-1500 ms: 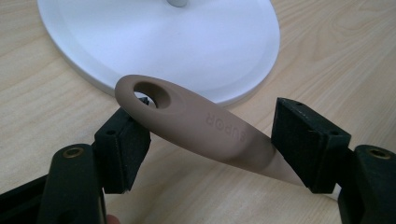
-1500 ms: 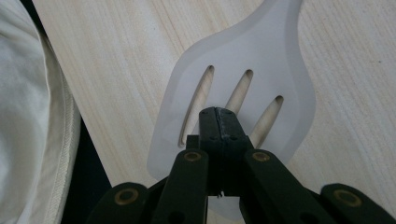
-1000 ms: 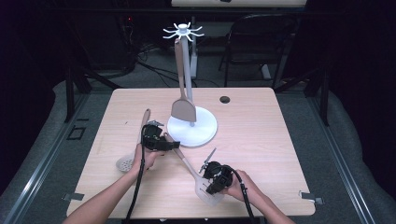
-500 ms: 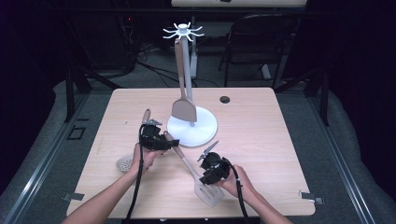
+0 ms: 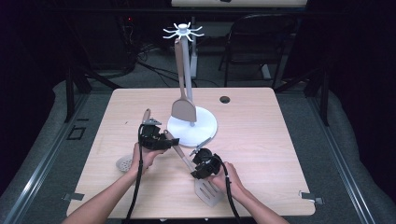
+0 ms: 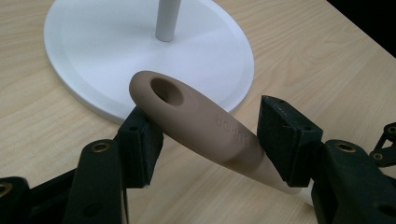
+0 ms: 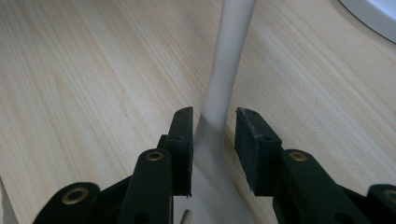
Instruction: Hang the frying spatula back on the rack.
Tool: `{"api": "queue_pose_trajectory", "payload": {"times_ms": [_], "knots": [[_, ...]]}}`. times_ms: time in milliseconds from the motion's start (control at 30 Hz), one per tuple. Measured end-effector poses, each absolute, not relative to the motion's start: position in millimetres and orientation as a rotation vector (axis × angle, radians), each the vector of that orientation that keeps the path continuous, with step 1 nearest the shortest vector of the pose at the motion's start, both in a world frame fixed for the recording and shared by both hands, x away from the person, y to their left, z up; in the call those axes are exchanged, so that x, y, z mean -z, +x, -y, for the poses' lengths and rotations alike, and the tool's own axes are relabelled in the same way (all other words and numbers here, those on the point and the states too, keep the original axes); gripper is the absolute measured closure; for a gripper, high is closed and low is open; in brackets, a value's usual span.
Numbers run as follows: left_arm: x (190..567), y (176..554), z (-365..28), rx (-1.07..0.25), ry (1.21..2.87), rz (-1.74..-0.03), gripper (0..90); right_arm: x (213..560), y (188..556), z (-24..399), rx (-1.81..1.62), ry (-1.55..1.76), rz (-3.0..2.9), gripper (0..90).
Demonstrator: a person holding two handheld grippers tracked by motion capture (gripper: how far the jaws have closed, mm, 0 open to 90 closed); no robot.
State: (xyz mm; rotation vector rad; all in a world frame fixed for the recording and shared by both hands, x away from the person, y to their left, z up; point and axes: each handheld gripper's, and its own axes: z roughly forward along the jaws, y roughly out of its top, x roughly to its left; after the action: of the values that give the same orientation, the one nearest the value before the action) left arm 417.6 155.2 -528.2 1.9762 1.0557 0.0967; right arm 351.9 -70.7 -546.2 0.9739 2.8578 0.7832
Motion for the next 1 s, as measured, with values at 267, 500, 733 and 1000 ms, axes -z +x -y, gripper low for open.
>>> {"api": "queue_pose_trajectory", "payload": {"times_ms": [267, 500, 733, 1000], "knots": [[521, 412, -156, -0.122, 1.966, -1.036, 42.6, 548, 352, 68, -0.826, 0.979, -2.848, 73.5], [522, 406, -154, -0.113, 1.954, -1.042, 36.7, 547, 352, 71, -0.875, 1.041, -2.828, 76.3], [525, 398, -146, -0.072, 1.951, -1.009, 37.7, 543, 351, 72, -0.918, 1.044, -2.796, 77.1], [530, 391, -134, -0.079, 1.97, -0.98, 43.2, 540, 352, 74, -0.961, 1.069, -2.738, 77.5]]}}
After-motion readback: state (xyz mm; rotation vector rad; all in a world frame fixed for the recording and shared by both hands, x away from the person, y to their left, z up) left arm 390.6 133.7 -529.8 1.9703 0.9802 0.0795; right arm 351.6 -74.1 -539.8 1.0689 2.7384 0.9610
